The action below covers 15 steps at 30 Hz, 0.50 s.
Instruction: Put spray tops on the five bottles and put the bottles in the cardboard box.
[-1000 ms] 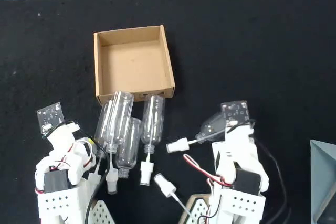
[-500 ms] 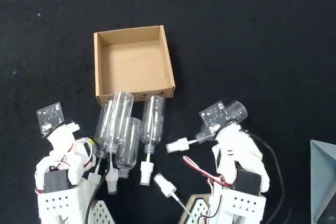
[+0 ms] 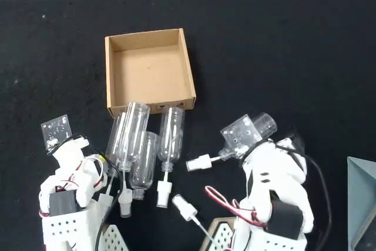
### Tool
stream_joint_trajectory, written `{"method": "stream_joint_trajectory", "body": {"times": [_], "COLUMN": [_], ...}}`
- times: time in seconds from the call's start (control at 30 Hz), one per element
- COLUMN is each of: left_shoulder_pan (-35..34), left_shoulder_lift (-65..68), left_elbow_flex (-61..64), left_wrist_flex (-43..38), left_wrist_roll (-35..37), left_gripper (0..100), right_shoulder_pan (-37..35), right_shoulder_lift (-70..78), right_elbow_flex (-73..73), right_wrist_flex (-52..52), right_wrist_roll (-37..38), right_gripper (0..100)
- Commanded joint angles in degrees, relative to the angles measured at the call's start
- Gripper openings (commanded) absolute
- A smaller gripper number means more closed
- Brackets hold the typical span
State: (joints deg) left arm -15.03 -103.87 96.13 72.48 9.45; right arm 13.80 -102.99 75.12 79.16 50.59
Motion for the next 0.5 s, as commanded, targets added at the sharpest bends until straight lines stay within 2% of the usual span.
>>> {"method": "stream_joint_trajectory", "body": {"times": [0.0,0.3,0.47], "left_shoulder_pan": [0.3,0.3,0.3], "left_shoulder_lift": [-0.4,-0.4,-0.4], "left_elbow_flex": [1.3,1.3,1.3], "left_wrist_flex": [0.4,0.4,0.4], "left_wrist_roll": [-0.5,-0.5,-0.5], "left_gripper": [15,15,15], "right_shoulder_pan": [1.1,0.9,0.8], "right_shoulder_lift": [-5.3,-4.4,4.7], "right_elbow_flex": [-5.5,-6.4,-10.4], "right_wrist_flex": [1.1,2.5,2.4], "right_wrist_roll": [2.9,8.5,9.2], "right_gripper": [29.4,29.3,29.3]}}
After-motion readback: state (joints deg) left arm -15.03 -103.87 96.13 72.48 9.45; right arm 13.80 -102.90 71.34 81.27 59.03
